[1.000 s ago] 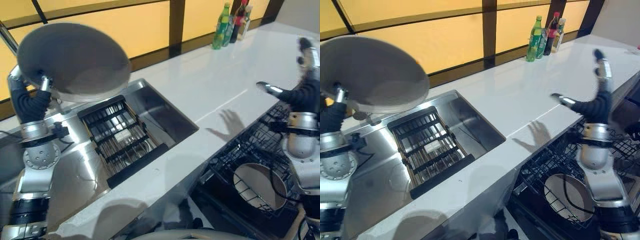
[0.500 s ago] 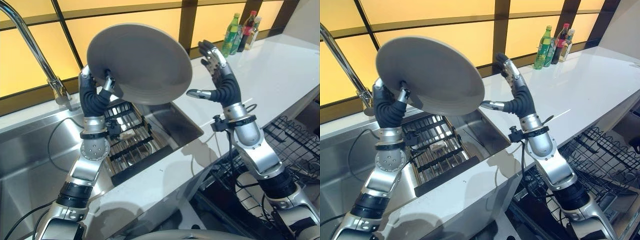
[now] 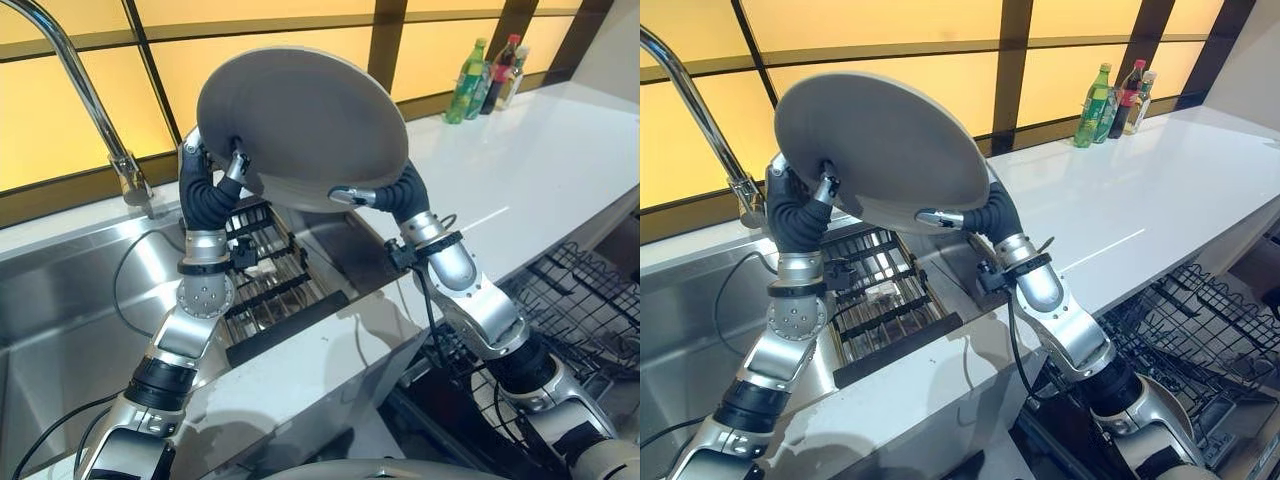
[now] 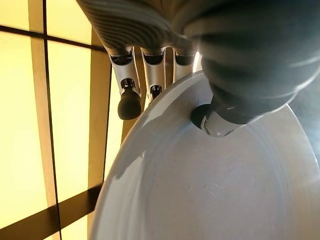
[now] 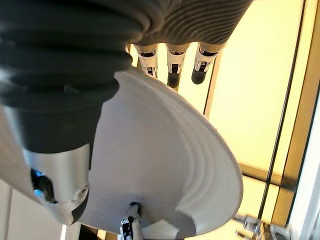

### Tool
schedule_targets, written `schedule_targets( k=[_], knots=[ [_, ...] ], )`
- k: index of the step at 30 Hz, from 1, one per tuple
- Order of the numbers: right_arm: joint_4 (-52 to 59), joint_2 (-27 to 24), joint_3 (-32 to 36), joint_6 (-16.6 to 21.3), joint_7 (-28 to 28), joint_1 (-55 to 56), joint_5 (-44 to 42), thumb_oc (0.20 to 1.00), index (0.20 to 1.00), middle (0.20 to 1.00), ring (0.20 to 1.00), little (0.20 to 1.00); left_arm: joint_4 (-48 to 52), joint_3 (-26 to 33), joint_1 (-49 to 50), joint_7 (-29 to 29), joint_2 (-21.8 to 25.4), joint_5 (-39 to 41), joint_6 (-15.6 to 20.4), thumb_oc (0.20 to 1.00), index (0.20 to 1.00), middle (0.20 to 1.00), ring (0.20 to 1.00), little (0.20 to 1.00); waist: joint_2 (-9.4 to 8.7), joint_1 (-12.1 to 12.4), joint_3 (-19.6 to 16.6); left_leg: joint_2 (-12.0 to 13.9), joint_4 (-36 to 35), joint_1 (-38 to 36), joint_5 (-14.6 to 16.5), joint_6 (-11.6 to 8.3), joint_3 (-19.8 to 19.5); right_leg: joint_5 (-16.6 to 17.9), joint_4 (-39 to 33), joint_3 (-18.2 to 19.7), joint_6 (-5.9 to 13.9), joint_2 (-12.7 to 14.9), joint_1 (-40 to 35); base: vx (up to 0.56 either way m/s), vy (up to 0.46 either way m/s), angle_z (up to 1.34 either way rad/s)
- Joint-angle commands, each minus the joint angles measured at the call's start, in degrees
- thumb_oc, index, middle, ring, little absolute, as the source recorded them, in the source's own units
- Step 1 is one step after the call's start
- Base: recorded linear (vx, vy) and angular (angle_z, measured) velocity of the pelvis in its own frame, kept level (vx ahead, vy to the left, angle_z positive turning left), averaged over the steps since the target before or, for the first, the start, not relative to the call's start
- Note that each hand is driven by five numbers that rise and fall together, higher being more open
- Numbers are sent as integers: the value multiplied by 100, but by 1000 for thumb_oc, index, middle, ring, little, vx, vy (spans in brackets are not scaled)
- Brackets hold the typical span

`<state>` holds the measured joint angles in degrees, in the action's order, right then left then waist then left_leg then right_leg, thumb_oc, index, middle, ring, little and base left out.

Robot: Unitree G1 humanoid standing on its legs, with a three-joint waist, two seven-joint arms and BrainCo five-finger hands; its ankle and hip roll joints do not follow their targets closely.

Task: Pick up plates and place into dishwasher.

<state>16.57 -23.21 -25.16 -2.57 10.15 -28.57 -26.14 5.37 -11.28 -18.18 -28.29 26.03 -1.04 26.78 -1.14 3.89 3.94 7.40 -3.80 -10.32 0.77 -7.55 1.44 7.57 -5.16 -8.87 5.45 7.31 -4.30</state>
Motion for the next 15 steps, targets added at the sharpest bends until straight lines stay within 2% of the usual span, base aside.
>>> schedule_targets(
  k=[1,5,6,7,8,15],
  knots=[
    [-99,150,-202,-53,-575,-667,-937,1000,1000,1000,1000,1000,-69,-375,-778,76,110,-21,237,200,200,200,200,200,-2,109,-281,4,211,699,-82,115,-170,-1279,965,-263,162,260,-276,0,0,0],
    [-349,354,-462,305,-1262,-926,-1665,1000,1000,1000,1000,1000,-245,-558,-875,413,58,262,246,200,200,200,200,200,-30,172,-296,5,263,705,-69,112,-222,-1276,964,-285,142,259,-305,25,-20,5],
    [-370,379,-482,354,-1333,-960,-1713,777,777,777,777,777,-264,-589,-885,460,45,273,259,200,200,200,200,200,-32,180,-296,6,267,704,-66,113,-229,-1276,961,-287,141,258,-311,0,0,0],
    [-380,415,-519,372,-1335,-993,-1763,366,366,366,366,366,-287,-644,-889,525,27,277,286,200,200,200,200,200,-36,198,-301,8,275,703,-62,111,-241,-1277,955,-285,140,257,-322,0,0,0],
    [-409,458,-532,341,-1252,-1057,-1737,200,200,200,200,200,-316,-701,-899,623,-2,289,306,200,200,200,200,200,-42,212,-307,14,277,697,-58,113,-241,-1282,950,-287,135,256,-335,0,0,0],
    [-479,509,-361,416,-1292,-980,-1546,200,200,200,200,200,-402,-777,-892,678,-50,351,320,200,200,200,200,200,-31,168,-331,37,271,704,-59,125,-206,-1293,967,-239,131,243,-300,0,0,0]
  ],
)
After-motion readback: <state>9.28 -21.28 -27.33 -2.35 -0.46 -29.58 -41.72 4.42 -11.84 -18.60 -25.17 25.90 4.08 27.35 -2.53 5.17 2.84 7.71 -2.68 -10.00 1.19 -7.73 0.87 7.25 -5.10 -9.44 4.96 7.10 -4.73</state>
